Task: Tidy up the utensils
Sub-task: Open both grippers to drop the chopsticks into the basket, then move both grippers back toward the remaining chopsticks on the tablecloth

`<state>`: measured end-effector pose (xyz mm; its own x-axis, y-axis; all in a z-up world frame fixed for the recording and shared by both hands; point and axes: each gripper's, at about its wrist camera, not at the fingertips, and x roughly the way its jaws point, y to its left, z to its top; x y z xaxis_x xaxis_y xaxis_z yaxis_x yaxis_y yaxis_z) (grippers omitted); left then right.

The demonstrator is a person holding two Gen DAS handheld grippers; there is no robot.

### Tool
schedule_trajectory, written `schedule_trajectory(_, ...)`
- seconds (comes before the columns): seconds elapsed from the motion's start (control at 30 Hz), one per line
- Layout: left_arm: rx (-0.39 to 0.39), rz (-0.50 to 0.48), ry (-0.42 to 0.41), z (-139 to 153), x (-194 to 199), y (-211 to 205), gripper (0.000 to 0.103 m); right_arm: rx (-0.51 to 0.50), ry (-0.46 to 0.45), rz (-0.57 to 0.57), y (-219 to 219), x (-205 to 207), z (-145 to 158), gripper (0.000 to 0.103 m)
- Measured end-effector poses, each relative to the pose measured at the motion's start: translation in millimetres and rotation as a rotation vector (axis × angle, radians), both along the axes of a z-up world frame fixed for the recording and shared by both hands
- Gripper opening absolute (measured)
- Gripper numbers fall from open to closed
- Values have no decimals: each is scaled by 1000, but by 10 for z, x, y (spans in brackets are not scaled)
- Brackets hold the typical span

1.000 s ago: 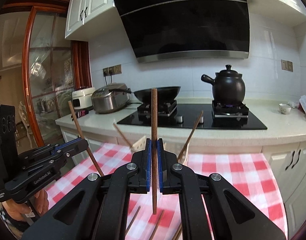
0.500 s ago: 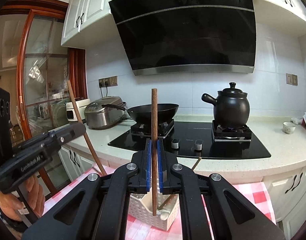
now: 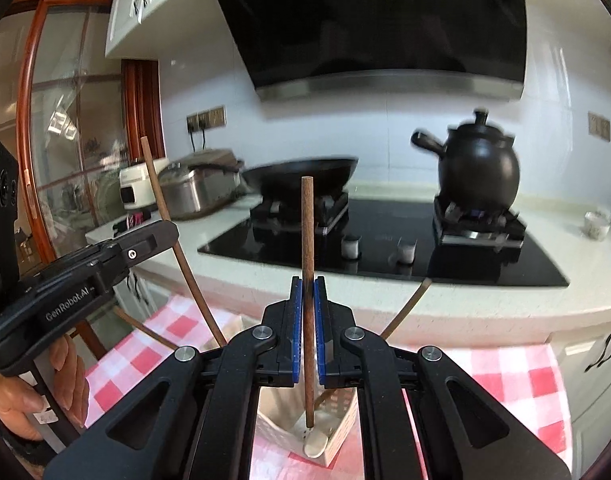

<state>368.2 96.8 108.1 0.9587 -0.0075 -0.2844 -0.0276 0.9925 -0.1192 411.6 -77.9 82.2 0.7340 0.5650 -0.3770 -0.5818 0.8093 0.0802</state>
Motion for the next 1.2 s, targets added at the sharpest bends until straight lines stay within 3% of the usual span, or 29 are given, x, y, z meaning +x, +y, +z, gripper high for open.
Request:
schedule_trajectory(0.03,-1,7,8,-42,20,31,14,-2,12,-2,5,32,-34,7)
schedule_trajectory(0.07,3,19,19,-75,44,48,32,-7,25,-3,19,73,-75,9)
schedule_trajectory(0.13,-3,24,16,-94,60,84,44,-14,43,-9,35,138,-124,10)
schedule_trajectory(0.23,10,45,9,-77,43,101,44,-14,57,-18,32,196,-147,18)
schedule_trajectory(0.3,13,60,5,-65,2,122,44,-12,55,-18,20,203,-131,37)
schedule_trajectory(0.37,10,73,-1,-54,-88,130,45,-12,38,-18,21,165,-85,41)
schedule_trajectory(0.7,-30,56,3,-280,-808,62,60,-8,-12,-32,-220,-379,83,41)
schedule_trajectory(1.0,-92,-2,88,-806,-1296,-39,72,-16,76,-61,-624,-943,-389,41)
schedule_trajectory(1.2,-79,-38,151,-1097,-1487,-182,81,-4,148,-54,-758,-1254,-762,41)
